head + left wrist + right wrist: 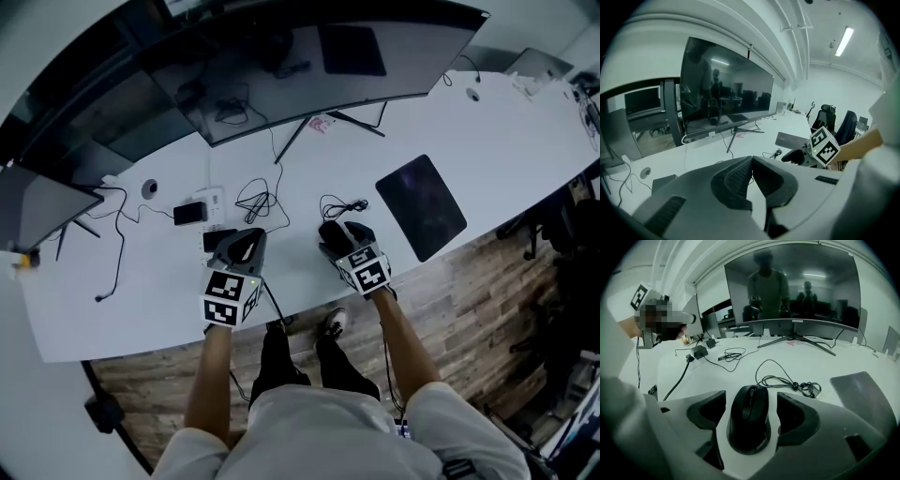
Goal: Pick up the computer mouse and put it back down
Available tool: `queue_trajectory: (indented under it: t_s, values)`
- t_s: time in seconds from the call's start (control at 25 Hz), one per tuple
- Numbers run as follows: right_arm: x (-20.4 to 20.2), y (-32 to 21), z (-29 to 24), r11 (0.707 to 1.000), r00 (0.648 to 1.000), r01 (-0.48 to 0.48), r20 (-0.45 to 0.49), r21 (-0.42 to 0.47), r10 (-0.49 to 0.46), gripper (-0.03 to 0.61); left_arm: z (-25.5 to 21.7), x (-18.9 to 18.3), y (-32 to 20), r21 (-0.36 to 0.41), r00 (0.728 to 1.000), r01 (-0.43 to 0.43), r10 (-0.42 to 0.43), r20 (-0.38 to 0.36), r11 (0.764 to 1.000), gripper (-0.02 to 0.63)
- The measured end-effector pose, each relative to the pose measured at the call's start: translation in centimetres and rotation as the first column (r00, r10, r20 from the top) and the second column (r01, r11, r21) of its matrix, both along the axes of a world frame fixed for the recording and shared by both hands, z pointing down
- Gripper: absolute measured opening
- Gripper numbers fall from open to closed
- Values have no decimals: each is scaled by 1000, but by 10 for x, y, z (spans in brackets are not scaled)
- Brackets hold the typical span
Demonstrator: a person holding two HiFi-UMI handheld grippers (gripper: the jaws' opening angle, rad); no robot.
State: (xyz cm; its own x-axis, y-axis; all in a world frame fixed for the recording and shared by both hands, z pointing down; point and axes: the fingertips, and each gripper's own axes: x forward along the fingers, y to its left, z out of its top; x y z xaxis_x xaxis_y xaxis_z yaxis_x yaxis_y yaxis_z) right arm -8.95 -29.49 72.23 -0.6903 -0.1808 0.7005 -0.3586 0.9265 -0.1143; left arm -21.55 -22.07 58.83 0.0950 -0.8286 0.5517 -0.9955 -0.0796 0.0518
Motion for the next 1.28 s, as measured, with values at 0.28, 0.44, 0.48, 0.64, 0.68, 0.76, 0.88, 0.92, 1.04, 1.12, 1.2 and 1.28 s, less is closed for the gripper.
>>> queue_trajectory:
  t_s: [0.28,0.44,0.48,0.64,0.68,0.76,0.88,0.92,1.04,1.12,1.2,1.28]
  values:
    - [-7,-4,18,1000,1000,-9,-26,-8,9,279,16,2,-5,-20,999,-11,10,-41,1000,15]
    - [4,-13,1,996,997,-80,13,-34,81,278,10,3,-18,3,998,-37,37,-58,999,15]
    - [8,-18,-9,994,994,-103,28,-30,104,278,7,4,-22,11,997,-47,48,-59,999,15]
    - [25,-39,-63,981,977,-194,92,24,191,278,-16,6,-42,52,993,-102,105,-53,993,15]
    - [31,-44,-79,975,971,-218,110,43,213,278,-24,7,-48,67,991,-114,118,-58,991,15]
    - [43,-55,-111,960,956,-268,144,83,254,278,-41,10,-60,103,987,-133,141,-80,986,15]
    - [63,-67,-159,931,932,-336,190,142,308,278,-71,20,-77,159,978,-178,193,-81,971,15]
    - [71,-69,-175,920,924,-358,203,162,323,278,-81,25,-82,176,974,-198,213,-73,964,15]
    - [93,-70,-220,881,897,-420,243,219,368,278,-110,39,-92,228,961,-253,271,-54,940,15]
    - [108,-67,-247,852,878,-460,269,251,395,278,-130,48,-97,261,951,-286,306,-37,922,15]
    - [122,-65,-272,821,861,-495,287,286,420,278,-151,57,-101,296,941,-318,337,-17,901,15]
    - [137,-60,-295,788,846,-526,297,320,443,278,-169,66,-103,328,930,-350,368,7,877,15]
